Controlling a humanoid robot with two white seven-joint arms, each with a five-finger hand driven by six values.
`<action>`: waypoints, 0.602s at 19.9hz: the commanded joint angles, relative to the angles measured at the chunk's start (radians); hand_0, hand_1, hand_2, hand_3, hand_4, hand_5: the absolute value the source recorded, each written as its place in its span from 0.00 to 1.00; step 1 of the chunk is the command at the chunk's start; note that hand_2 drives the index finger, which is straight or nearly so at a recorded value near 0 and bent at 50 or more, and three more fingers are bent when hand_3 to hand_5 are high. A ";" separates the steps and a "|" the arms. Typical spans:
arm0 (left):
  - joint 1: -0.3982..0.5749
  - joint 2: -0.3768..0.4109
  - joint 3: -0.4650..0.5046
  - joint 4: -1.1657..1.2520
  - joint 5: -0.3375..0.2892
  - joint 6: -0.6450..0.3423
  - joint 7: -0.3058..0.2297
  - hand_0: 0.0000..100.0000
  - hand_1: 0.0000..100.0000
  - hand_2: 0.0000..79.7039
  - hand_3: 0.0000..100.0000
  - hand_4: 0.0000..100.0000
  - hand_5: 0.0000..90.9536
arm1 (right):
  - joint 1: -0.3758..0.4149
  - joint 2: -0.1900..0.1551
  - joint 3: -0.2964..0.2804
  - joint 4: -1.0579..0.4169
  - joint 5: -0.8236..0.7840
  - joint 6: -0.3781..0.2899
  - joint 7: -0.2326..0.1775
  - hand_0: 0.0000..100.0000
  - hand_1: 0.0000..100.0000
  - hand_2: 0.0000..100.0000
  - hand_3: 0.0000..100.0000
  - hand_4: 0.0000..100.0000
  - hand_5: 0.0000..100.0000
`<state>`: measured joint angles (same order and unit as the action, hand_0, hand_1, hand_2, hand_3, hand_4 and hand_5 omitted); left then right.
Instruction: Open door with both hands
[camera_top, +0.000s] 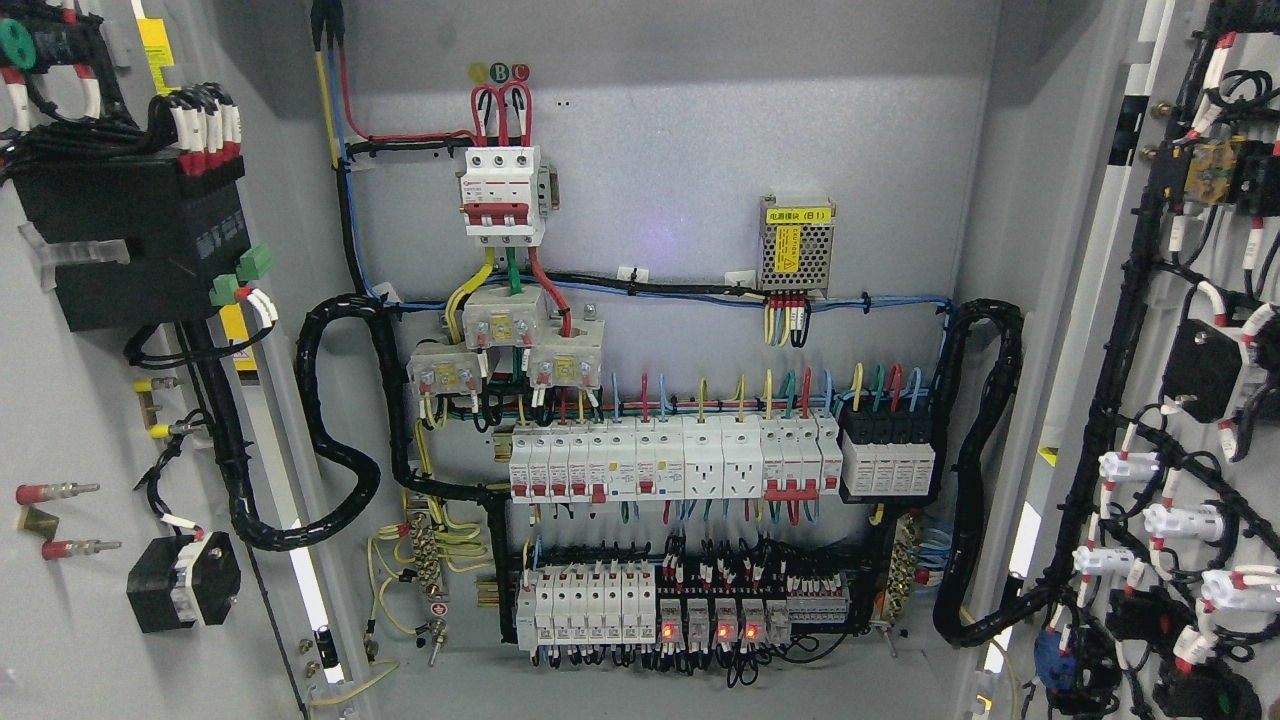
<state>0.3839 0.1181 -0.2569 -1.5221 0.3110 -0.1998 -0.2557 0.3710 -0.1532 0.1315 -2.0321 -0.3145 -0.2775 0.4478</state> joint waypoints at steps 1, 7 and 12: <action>0.010 0.031 -0.013 -0.496 -0.001 -0.059 -0.002 0.12 0.56 0.00 0.00 0.00 0.00 | 0.164 -0.068 -0.164 -0.057 -0.006 -0.124 0.005 0.00 0.50 0.04 0.00 0.00 0.00; 0.003 0.025 0.030 -0.530 -0.001 -0.173 -0.002 0.12 0.56 0.00 0.00 0.00 0.00 | 0.181 -0.068 -0.210 -0.062 -0.061 -0.151 -0.004 0.00 0.50 0.04 0.00 0.00 0.00; 0.003 0.034 0.099 -0.532 -0.001 -0.289 -0.002 0.12 0.56 0.00 0.00 0.00 0.00 | 0.154 -0.072 -0.234 -0.062 -0.092 -0.154 -0.054 0.00 0.50 0.04 0.00 0.00 0.00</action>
<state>0.3875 0.1377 -0.2340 -1.8696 0.3099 -0.4251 -0.2579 0.5229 -0.2004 -0.0062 -2.0732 -0.3750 -0.4265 0.4143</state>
